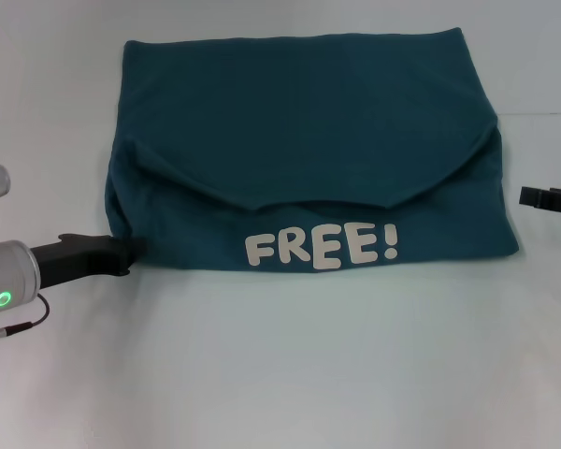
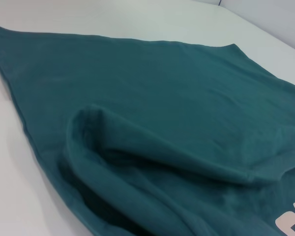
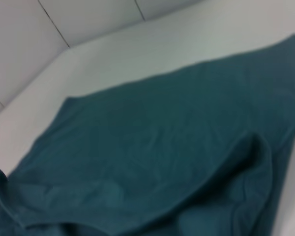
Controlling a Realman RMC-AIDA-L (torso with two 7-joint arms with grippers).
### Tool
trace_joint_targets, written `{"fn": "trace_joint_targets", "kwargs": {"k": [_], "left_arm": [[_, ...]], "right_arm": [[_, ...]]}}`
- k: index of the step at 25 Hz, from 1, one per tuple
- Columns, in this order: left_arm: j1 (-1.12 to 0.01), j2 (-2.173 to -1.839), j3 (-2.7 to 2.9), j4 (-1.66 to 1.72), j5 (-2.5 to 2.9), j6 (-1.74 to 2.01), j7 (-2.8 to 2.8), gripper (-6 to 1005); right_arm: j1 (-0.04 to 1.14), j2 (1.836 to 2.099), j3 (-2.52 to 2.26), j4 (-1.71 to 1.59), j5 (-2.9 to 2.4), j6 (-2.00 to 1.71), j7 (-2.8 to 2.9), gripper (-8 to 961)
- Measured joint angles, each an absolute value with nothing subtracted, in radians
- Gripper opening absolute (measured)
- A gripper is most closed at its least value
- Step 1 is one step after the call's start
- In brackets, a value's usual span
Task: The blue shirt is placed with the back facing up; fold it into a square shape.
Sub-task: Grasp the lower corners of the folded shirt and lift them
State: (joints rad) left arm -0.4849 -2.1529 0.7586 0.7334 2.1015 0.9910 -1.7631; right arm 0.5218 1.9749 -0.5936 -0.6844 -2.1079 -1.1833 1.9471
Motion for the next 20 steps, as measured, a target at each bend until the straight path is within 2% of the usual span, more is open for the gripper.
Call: {"fn": "trace_joint_targets", "kwargs": {"k": [3, 8, 12, 16, 20], "left_arm": [[-0.486, -2.152, 0.759, 0.734, 2.102, 0.994, -1.768, 107], [-0.481, -2.15, 0.751, 0.747, 2.101, 1.004, -1.776, 36], [-0.482, -2.149, 0.75, 0.748, 2.101, 1.005, -1.776, 38], [-0.486, -2.149, 0.752, 0.749, 2.101, 1.005, -1.776, 40], [-0.487, -2.147, 0.752, 0.753, 2.101, 1.004, -1.776, 42]], "right_arm": [[0.526, 1.969, -0.595, -0.68, -2.136, -1.2, 1.966, 631], [0.537, 1.968, -0.598, -0.671, -2.191, -1.205, 1.999, 630], [0.56, 1.973, -0.601, -0.641, -2.229, -1.182, 2.003, 629], [0.592, 1.999, -0.609, -0.614, -2.251, -1.122, 2.004, 629], [0.612, 2.007, -0.614, -0.595, -2.277, -1.088, 2.005, 628]]}}
